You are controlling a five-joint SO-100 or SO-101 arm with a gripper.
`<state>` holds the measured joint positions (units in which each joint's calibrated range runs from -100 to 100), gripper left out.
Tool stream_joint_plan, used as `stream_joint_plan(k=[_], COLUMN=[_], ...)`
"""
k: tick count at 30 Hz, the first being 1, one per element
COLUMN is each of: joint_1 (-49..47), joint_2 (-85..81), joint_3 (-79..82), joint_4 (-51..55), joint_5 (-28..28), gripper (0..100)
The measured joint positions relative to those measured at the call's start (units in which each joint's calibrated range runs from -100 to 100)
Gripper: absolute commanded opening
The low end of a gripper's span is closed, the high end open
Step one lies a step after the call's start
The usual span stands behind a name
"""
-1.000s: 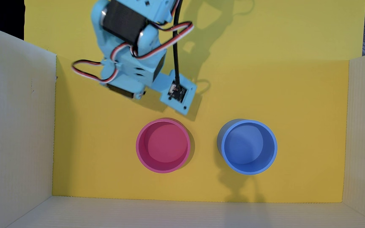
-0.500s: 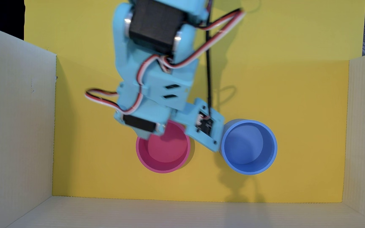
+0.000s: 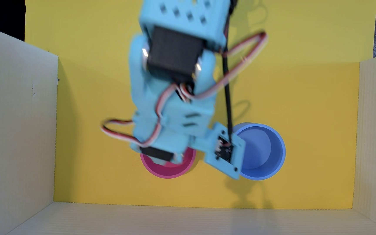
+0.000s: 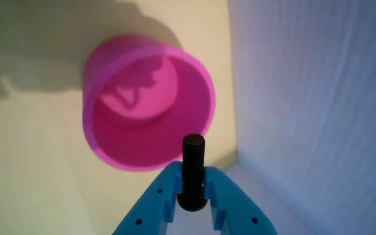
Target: Pick up the bolt and place it in the pink box
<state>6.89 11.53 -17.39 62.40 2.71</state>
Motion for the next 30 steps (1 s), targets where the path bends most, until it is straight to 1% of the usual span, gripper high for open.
stream_joint_plan(k=[4, 6, 9, 10, 11, 13, 14, 16, 19, 25, 30], joint_1=[-0.29, -0.66, -1.02, -1.02, -1.02, -0.95, -0.95, -1.02, -1.02, -1.02, -1.02], joint_2=[4.75, 6.78, 9.24, 10.0, 10.51, 10.93, 11.02, 11.19, 11.19, 11.19, 8.73], joint_3=[-8.65, -12.16, -16.13, -17.03, -17.75, -18.29, -18.29, -18.29, -18.29, -18.29, -15.77], joint_4=[3.68, 5.82, 8.57, 9.25, 9.76, 10.45, 10.54, 10.54, 11.22, 16.27, 17.13], joint_5=[-0.49, -0.54, -0.54, -0.54, -0.49, -0.29, -0.29, -0.29, -0.34, -0.63, -0.63], gripper=[2, 8, 20, 23, 24, 20, 15, 1, 1, 1, 1])
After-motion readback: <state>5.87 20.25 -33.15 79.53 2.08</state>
